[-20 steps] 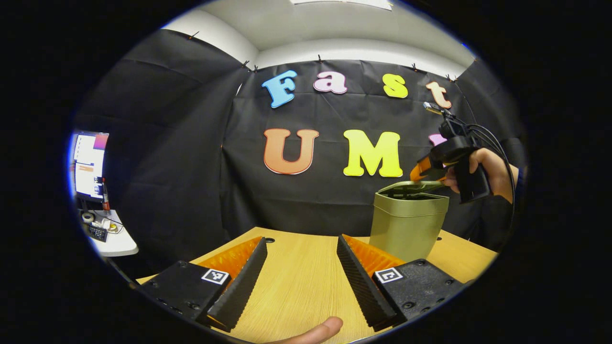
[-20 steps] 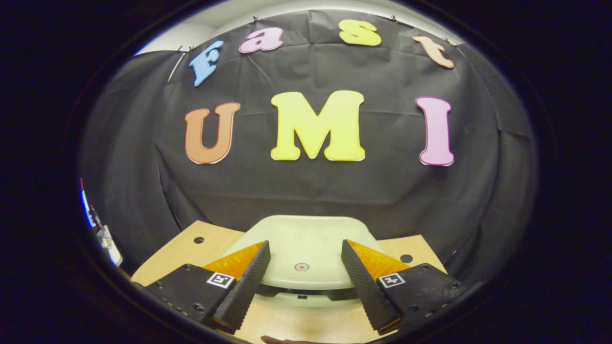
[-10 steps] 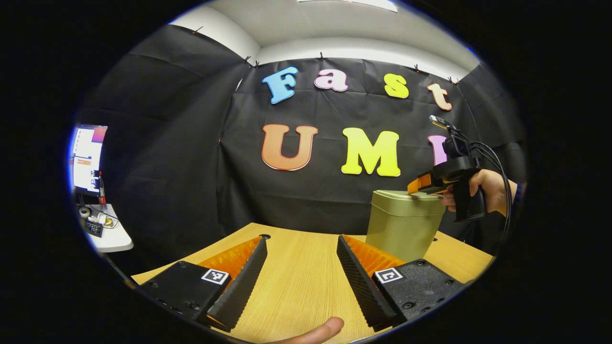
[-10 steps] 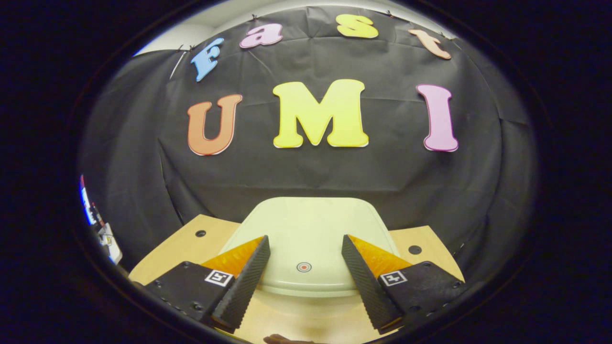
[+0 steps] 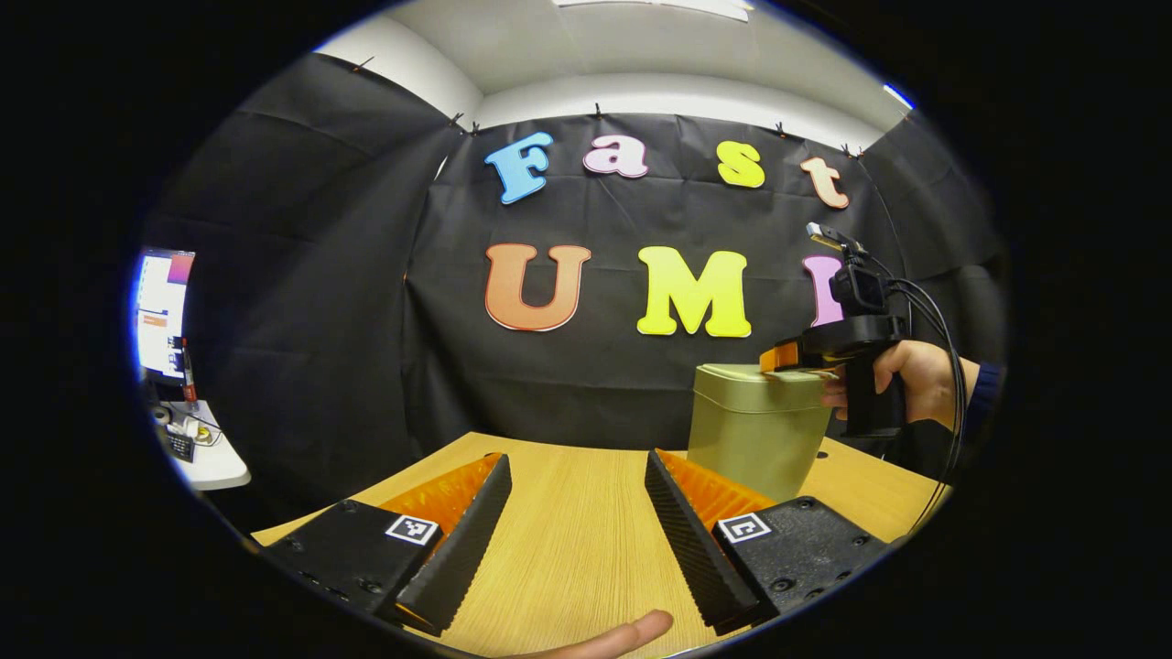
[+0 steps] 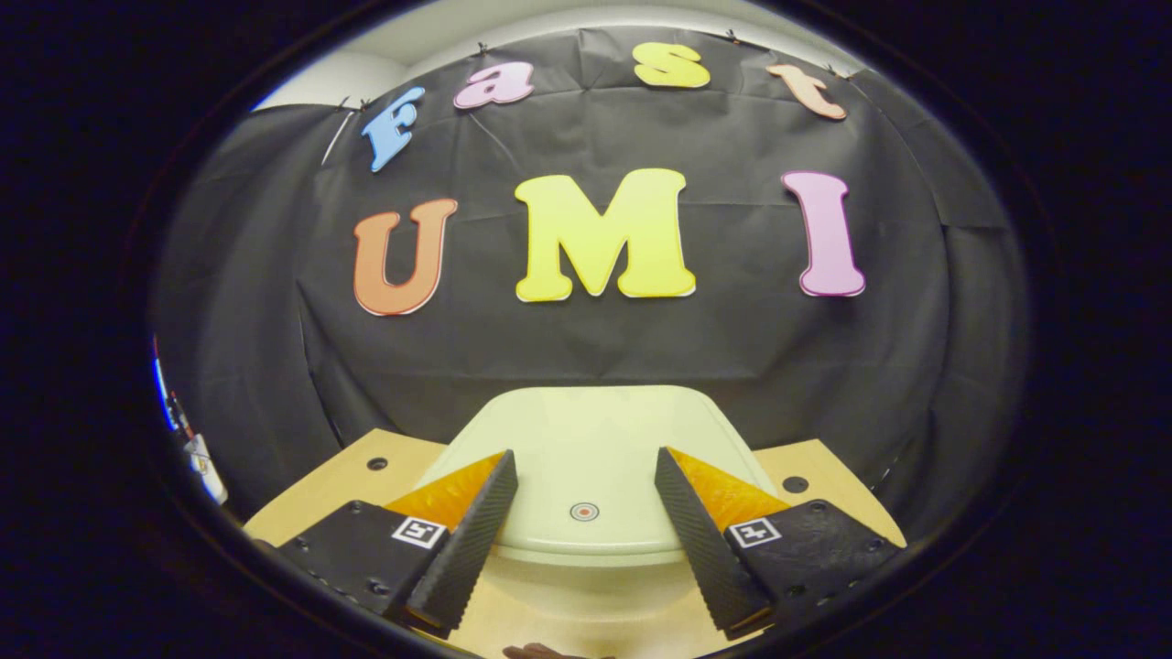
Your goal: Press the lid of the desktop garbage bin to open it, pick up the crumpled paper on the desktop and throw it into the bin, then pick up the pop can on the desktop and drop it into the bin, and finally close the garbage bin lid.
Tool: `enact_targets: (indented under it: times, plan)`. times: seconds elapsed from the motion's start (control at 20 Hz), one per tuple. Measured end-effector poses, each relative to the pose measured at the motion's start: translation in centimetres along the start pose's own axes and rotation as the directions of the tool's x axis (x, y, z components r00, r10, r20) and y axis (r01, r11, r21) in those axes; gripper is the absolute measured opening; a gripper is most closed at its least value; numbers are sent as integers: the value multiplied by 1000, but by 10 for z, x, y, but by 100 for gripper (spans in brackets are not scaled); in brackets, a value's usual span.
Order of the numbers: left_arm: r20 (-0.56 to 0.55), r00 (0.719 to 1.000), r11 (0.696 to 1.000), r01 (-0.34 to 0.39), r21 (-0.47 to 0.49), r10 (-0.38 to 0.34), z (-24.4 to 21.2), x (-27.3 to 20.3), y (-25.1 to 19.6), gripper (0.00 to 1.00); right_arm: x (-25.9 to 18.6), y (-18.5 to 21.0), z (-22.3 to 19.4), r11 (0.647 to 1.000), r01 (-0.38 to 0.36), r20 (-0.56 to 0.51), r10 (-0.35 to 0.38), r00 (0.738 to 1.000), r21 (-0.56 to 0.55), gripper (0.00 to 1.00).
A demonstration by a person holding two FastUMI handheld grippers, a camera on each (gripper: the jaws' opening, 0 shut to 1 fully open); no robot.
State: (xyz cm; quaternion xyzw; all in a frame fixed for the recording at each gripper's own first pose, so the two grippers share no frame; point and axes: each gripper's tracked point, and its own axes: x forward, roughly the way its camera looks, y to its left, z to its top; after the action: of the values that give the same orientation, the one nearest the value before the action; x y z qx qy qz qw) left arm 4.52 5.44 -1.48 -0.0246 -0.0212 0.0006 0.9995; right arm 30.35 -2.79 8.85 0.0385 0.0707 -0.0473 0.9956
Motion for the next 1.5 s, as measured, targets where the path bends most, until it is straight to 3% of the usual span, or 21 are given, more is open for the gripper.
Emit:
enact_targets:
  times: [0.45, 0.65, 0.85, 0.95, 1.05, 1.2, 1.25, 1.35, 1.5]
  plan:
    - [-20, 1000, 1000, 5, 26, -4, -9, 3, -7, 95, -16, -4, 6, 997, 3, 25, -5, 1000, 77, 94]
    - [-32, 999, 999, -1, 36, 2, -12, 4, -7, 95, -51, 3, 2, 989, -58, -9, 60, 998, 137, 92]
    - [-39, 999, 999, -5, 43, 7, -13, 3, -9, 95, -93, -19, 10, 998, -21, 57, 18, 998, 61, 99]
    - [-34, 999, 998, -1, 55, 3, -11, 3, -13, 95, -117, -31, 10, 999, 10, 102, -15, 995, 42, 92]
    - [-38, 999, 997, -11, 72, 14, -13, 2, -13, 95, -143, -35, -2, 1000, 6, 132, -10, 991, 30, 96]
    - [-51, 999, 997, -15, 79, 19, -16, 1, -17, 95, -181, -40, -25, 999, -46, 164, 42, 986, 16, 92]
    - [-50, 999, 997, -14, 80, 18, -15, 0, -19, 95, -191, -44, -36, 999, -52, 158, 49, 986, 12, 98]
    - [-47, 999, 996, -6, 87, 11, -14, -1, -27, 95, -208, -58, -49, 999, -38, 173, 40, 984, -15, 92]
    - [-44, 999, 995, -13, 101, 18, -14, 5, -37, 95, -231, -73, -65, 996, 3, 221, 16, 975, -85, 92]
